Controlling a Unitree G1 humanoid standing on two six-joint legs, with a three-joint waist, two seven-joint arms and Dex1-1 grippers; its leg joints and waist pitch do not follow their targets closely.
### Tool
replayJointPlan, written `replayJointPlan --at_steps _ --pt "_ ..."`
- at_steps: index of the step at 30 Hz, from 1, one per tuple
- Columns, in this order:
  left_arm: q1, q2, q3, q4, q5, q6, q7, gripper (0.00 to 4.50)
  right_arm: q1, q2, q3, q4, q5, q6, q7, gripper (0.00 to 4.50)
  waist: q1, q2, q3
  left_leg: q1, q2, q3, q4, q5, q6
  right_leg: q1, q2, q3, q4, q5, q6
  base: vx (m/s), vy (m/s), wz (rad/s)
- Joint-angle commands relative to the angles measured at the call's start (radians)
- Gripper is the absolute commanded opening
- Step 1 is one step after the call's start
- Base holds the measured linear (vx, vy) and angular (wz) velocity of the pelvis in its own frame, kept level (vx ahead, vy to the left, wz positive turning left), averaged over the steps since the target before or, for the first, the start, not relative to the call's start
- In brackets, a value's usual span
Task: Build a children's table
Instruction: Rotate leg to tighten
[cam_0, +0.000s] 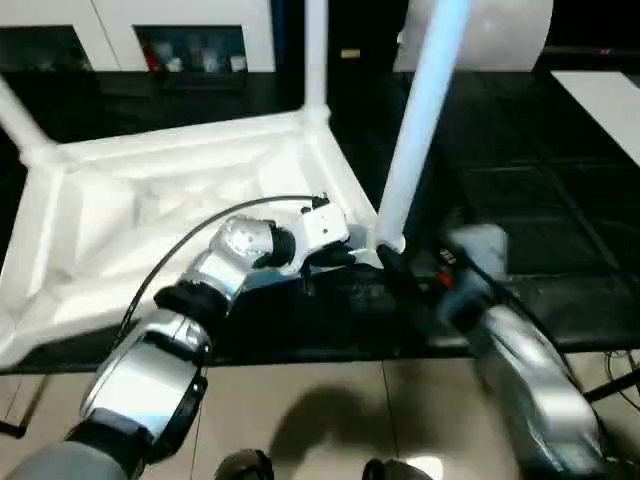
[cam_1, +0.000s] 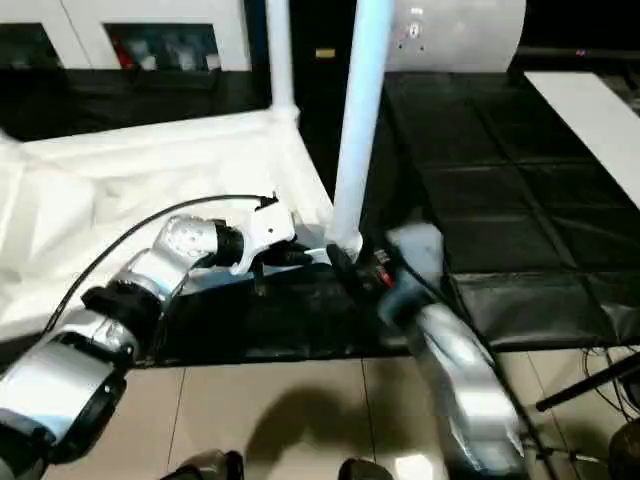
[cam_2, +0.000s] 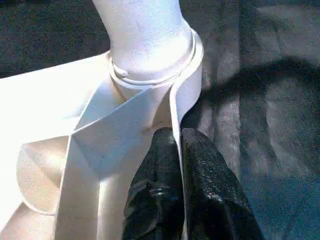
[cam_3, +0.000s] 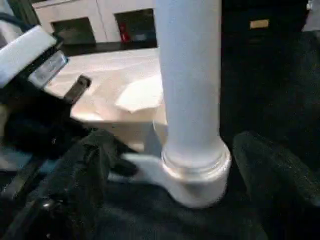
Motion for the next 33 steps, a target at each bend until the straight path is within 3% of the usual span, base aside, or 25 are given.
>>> replayJointPlan --at_steps 1,4,5,8,10,14,16,17,20,21,23,24,25,26,27,28,29,31,32,33 --pt "-0.055 -0.014 0.002 0.012 0.0 -0.114 0.021 0.0 0.031 -0.018 -0.011 -0.069 0.033 0.039 0.023 4.43 -0.004 -0.01 -0.065 0.014 0.043 -0.021 -0.062 -0.155 0.08 0.055 -0.058 0.052 -0.077 -0.095 -0.177 0.0 0.0 0.0" --pt "-0.065 -0.014 0.012 0.027 -0.009 -0.133 0.014 0.0 0.049 -0.029 -0.002 -0.085 0.024 0.041 0.027 4.48 -0.003 -0.01 -0.064 0.009 0.044 -0.023 -0.063 -0.15 0.071 0.057 -0.06 0.05 -0.075 -0.1 -0.176 0.0 0.0 0.0" --pt "-0.066 -0.014 0.019 0.028 -0.014 -0.14 0.017 0.44 0.053 -0.031 0.002 -0.089 0.023 0.04 0.028 4.5 -0.003 -0.009 -0.065 0.011 0.044 -0.022 -0.062 -0.151 0.069 0.055 -0.06 0.051 -0.075 -0.099 -0.179 0.0 0.0 0.0" --pt "-0.057 -0.015 0.059 0.03 -0.067 -0.132 -0.051 0.55 0.067 -0.038 0.017 -0.117 0.048 0.066 0.029 4.5 0.0 -0.01 -0.067 0.01 0.043 -0.023 -0.061 -0.137 0.072 0.058 -0.062 0.05 -0.073 -0.081 -0.185 0.0 0.0 0.0" --pt "-0.049 -0.014 0.07 0.029 -0.089 -0.123 -0.082 0.7 0.067 -0.042 0.028 -0.126 0.047 0.075 0.025 4.5 -0.001 -0.012 -0.069 0.01 0.045 -0.023 -0.06 -0.119 0.076 0.059 -0.061 0.049 -0.065 -0.032 -0.214 0.0 0.0 0.0" --pt "-0.033 -0.016 0.098 0.015 -0.135 -0.085 -0.106 1.03 0.057 -0.041 0.038 -0.124 0.032 0.09 0.004 4.5 -0.005 -0.012 -0.07 0.006 0.041 -0.022 -0.057 -0.104 0.09 0.063 -0.061 0.048 -0.061 0.013 -0.22 0.0 0.0 0.0" --pt "-0.018 -0.018 0.14 -0.02 -0.176 -0.041 -0.067 1.21 0.043 -0.037 0.042 -0.105 -0.003 0.086 -0.028 4.5 -0.007 -0.013 -0.07 0.005 0.041 -0.021 -0.057 -0.105 0.081 0.065 -0.062 0.048 -0.058 0.002 -0.23 0.0 0.0 0.0" --pt "-0.012 -0.021 0.162 -0.037 -0.197 -0.015 -0.045 1.28 0.038 -0.034 0.042 -0.099 -0.009 0.106 -0.042 4.5 -0.006 -0.008 -0.071 0.009 0.041 -0.021 -0.057 -0.112 0.079 0.063 -0.06 0.047 -0.06 -0.012 -0.232 0.0 0.0 0.0" --pt "0.037 -0.024 0.245 -0.148 -0.241 0.103 0.104 1.37 0.026 -0.043 0.063 -0.116 0.01 0.191 -0.046 4.5 -0.008 -0.004 -0.071 0.01 0.044 -0.022 -0.056 -0.128 0.072 0.064 -0.058 0.047 -0.059 -0.013 -0.249 0.0 0.0 0.0" --pt "0.07 -0.023 0.27 -0.217 -0.252 0.15 0.158 1.55 0.024 -0.048 0.073 -0.128 0.02 0.214 -0.041 4.5 -0.007 -0.002 -0.072 0.01 0.047 -0.023 -0.056 -0.129 0.07 0.067 -0.06 0.047 -0.058 -0.019 -0.25 0.0 0.0 0.0" --pt "0.235 -0.032 0.319 -0.511 -0.29 0.287 0.239 1.64 0.025 -0.046 0.096 -0.153 0.024 0.216 -0.036 4.5 -0.012 0.0 -0.069 0.004 0.055 -0.025 -0.06 -0.126 0.071 0.069 -0.061 0.047 -0.053 0.001 -0.267 0.0 0.0 0.0" --pt "0.235 -0.032 0.319 -0.511 -0.29 0.287 0.239 1.7 0.025 -0.046 0.096 -0.153 0.024 0.216 -0.036 4.5 -0.014 -0.001 -0.069 0.002 0.054 -0.024 -0.059 -0.127 0.076 0.069 -0.062 0.047 -0.057 -0.004 -0.265 0.0 0.0 0.0" --pt "0.291 -0.04 0.331 -0.604 -0.289 0.325 0.266 1.77 0.027 -0.044 0.101 -0.158 0.029 0.214 -0.033 4.5 -0.012 0.002 -0.075 0.011 0.045 -0.017 -0.052 -0.128 0.08 0.06 -0.055 0.048 -0.062 -0.024 -0.253 0.0 0.0 0.0" --pt "0.388 -0.061 0.35 -0.754 -0.274 0.374 0.316 1.87 0.03 -0.04 0.109 -0.166 0.038 0.208 -0.026 4.5 -0.014 0.004 -0.08 0.009 0.058 -0.022 -0.055 -0.116 0.076 0.07 -0.061 0.049 -0.051 0.003 -0.264 0.0 0.0 0.0" --pt "0.431 -0.072 0.358 -0.815 -0.262 0.384 0.338 1.98 0.032 -0.039 0.112 -0.169 0.041 0.205 -0.023 4.5 -0.018 0.001 -0.073 0.001 0.059 -0.021 -0.057 -0.113 0.085 0.068 -0.057 0.047 -0.056 0.011 -0.257 0.0 0.0 0.0" --pt "0.573 -0.13 0.395 -1.007 -0.232 0.455 0.431 2.04 0.031 -0.038 0.124 -0.17 0.039 0.191 -0.014 4.5 -0.021 0.003 -0.073 0.005 0.056 -0.017 -0.056 -0.128 0.083 0.062 -0.052 0.047 -0.059 -0.011 -0.246 0.0 0.0 0.0" --pt "0.615 -0.15 0.408 -1.06 -0.224 0.478 0.46 2.1 0.031 -0.038 0.126 -0.17 0.038 0.187 -0.012 4.5 -0.022 -0.001 -0.068 -0.001 0.059 -0.02 -0.059 -0.144 0.081 0.065 -0.057 0.045 -0.065 -0.046 -0.241 0.0 0.0 0.0" --pt "0.709 -0.202 0.445 -1.179 -0.225 0.532 0.538 2.31 0.023 -0.035 0.128 -0.165 0.042 0.182 -0.004 4.5 -0.022 -0.003 -0.067 0.006 0.057 -0.017 -0.059 -0.191 0.063 0.058 -0.052 0.048 -0.078 -0.157 -0.21 0.0 0.0 0.0" --pt "0.739 -0.212 0.451 -1.222 -0.235 0.56 0.572 2.31 0.019 -0.035 0.128 -0.164 0.044 0.185 -0.001 4.5 -0.022 -0.003 -0.063 0.003 0.057 -0.019 -0.062 -0.203 0.057 0.057 -0.052 0.048 -0.082 -0.185 -0.201 0.0 0.0 0.0" --pt "0.783 -0.213 0.453 -1.273 -0.221 0.602 0.59 2.42 0.013 -0.036 0.13 -0.157 0.043 0.188 0.0 4.5 -0.021 -0.008 -0.061 0.006 0.054 -0.019 -0.065 -0.235 0.045 0.053 -0.048 0.047 -0.09 -0.26 -0.169 0.0 0.0 0.0"
